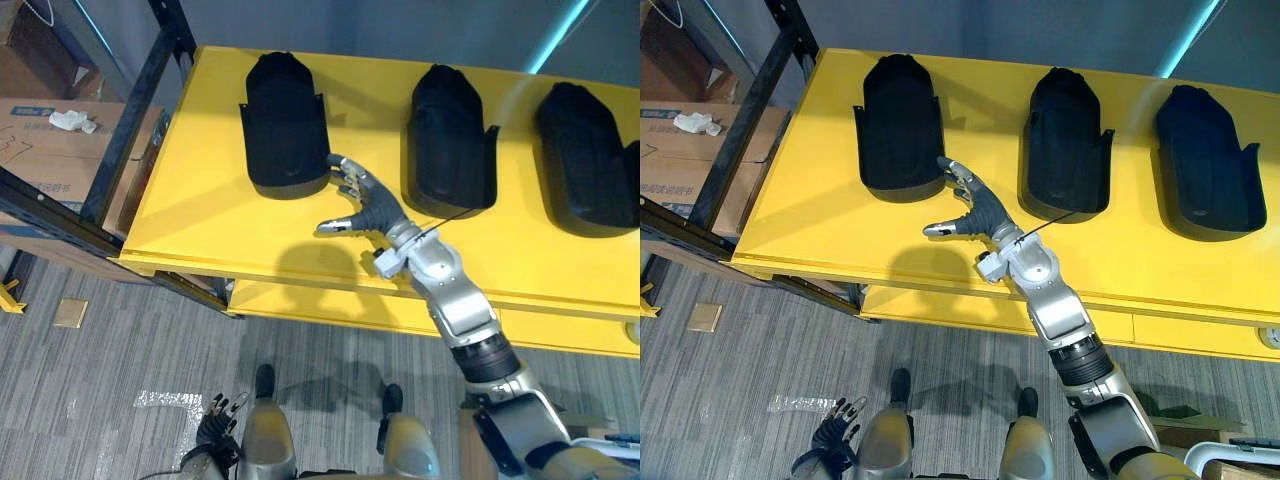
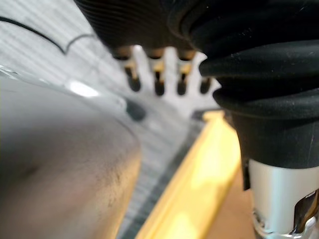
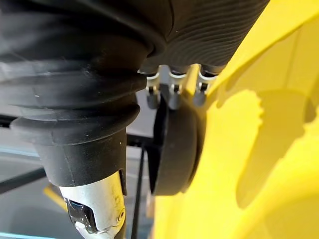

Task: Walk over and take plastic housings, then place them on the shelf

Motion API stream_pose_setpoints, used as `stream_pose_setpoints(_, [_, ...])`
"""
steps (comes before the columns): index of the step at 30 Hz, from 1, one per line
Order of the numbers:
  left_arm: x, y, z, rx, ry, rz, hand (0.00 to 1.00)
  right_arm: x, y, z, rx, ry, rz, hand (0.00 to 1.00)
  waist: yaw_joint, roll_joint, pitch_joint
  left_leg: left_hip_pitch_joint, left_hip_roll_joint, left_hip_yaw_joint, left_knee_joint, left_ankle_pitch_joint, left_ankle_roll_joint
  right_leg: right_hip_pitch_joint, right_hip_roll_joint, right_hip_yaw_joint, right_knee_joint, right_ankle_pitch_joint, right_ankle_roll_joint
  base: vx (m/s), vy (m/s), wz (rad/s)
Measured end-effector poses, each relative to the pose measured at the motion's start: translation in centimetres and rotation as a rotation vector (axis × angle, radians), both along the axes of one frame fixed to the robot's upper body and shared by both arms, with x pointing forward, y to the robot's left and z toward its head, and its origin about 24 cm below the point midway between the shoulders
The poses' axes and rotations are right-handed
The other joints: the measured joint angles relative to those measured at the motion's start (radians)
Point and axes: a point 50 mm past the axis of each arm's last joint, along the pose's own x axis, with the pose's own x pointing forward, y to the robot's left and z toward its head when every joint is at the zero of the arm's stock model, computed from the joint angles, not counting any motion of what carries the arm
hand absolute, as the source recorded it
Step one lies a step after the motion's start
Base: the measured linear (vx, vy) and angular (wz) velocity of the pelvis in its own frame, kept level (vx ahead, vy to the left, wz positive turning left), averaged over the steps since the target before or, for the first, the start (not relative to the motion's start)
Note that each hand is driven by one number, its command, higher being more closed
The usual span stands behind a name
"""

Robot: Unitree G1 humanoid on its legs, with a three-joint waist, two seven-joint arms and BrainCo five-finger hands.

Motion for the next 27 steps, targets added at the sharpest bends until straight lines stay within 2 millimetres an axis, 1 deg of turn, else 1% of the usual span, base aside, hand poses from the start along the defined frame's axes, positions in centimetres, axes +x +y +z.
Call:
stream_pose_setpoints(2, [0.1, 0.0, 0.0, -0.001, -0.002, -0.002, 0.0, 0.0, 0.5, -0.3, -0.017, 0.005, 0.009, 0.0, -0.002, 0.001, 0.007, -0.003, -0.001, -0.003, 0.001, 0.0, 0.001, -0.002, -0.001, -0.002, 0.002, -0.001, 0.0, -0.02, 0.0, 0.04])
stream_pose_setpoints(6, [0.2, 0.0, 0.0, -0.002, 0.003, -0.002, 0.0, 0.0, 1.3, 0.2, -0.029, -0.02, 0.029, 0.0, -0.018, 0.002, 0.008, -0.019, -0.005, -0.014, 0.01, 0.0, 0.001, -0.01, -0.006, -0.014, 0.008, -0.004, 0.0, -0.01, 0.002, 0.08])
stream_pose_setpoints(10, [0.6, -0.2, 0.1, -0.003, -0.005, -0.01, 0.0, 0.1, 1.5, 0.3, -0.024, -0.033, 0.036, 0.0, -0.018, 0.007, 0.014, -0.027, -0.007, -0.018, 0.017, -0.001, 0.0, -0.017, -0.01, -0.017, 0.021, -0.01, -0.001, -0.01, -0.002, 0.02])
stream_pose_setpoints(13, [1.2, -0.7, 0.2, -0.008, -0.015, -0.038, 0.0, 0.3, 1.6, 0.4, -0.027, -0.043, 0.038, 0.0, -0.021, 0.015, 0.018, -0.034, -0.007, -0.024, 0.023, -0.002, 0.0, -0.018, -0.01, -0.022, 0.022, -0.011, -0.001, -0.02, -0.006, 0.05])
stream_pose_setpoints(15, [1.2, -1.0, 0.2, -0.012, -0.012, -0.047, 0.0, 0.2, 2.0, 0.3, -0.033, -0.047, 0.039, 0.0, -0.022, 0.015, 0.018, -0.036, -0.007, -0.026, 0.026, -0.003, -0.001, -0.017, -0.01, -0.023, 0.023, -0.011, -0.001, 0.0, 0.0, 0.0])
stream_pose_setpoints(27, [1.3, -1.0, 0.2, -0.014, -0.009, -0.049, 0.0, 0.0, 2.4, 0.3, -0.027, -0.069, 0.056, 0.0, -0.023, 0.015, 0.018, -0.051, -0.007, -0.04, 0.033, -0.005, -0.002, -0.018, -0.01, -0.036, 0.021, -0.011, -0.002, 0.0, -0.002, 0.03])
